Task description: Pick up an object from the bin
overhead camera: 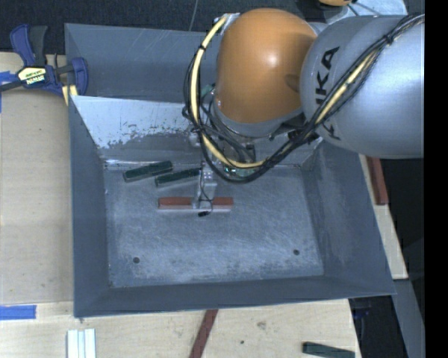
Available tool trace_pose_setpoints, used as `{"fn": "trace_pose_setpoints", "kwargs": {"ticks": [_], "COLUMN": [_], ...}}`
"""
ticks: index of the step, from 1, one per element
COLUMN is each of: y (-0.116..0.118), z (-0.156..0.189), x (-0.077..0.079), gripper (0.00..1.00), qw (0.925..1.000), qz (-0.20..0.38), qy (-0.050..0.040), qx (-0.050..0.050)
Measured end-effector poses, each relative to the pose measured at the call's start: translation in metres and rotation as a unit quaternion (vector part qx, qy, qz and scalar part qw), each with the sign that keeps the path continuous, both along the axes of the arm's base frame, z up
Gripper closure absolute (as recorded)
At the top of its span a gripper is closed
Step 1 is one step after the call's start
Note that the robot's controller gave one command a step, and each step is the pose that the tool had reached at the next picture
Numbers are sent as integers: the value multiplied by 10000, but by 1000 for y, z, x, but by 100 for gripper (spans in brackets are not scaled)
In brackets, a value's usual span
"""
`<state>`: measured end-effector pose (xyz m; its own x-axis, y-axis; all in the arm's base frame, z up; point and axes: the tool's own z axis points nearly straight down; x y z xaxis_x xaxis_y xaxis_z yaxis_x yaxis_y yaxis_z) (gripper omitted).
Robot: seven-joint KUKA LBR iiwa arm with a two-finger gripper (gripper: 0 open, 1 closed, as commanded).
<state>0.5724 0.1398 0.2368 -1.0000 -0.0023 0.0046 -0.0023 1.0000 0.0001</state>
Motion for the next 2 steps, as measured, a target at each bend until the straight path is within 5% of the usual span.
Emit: {"fn": "trace_pose_setpoints", "kwargs": {"ticks": [1,2], "y": [-1,-7], "z": [4,-27], "x": [2,4], "gripper": [0,0], "qw": [10000,9996], "qz": [-11,-287], "qy": [-41,-73], "qx": [4,13]}}
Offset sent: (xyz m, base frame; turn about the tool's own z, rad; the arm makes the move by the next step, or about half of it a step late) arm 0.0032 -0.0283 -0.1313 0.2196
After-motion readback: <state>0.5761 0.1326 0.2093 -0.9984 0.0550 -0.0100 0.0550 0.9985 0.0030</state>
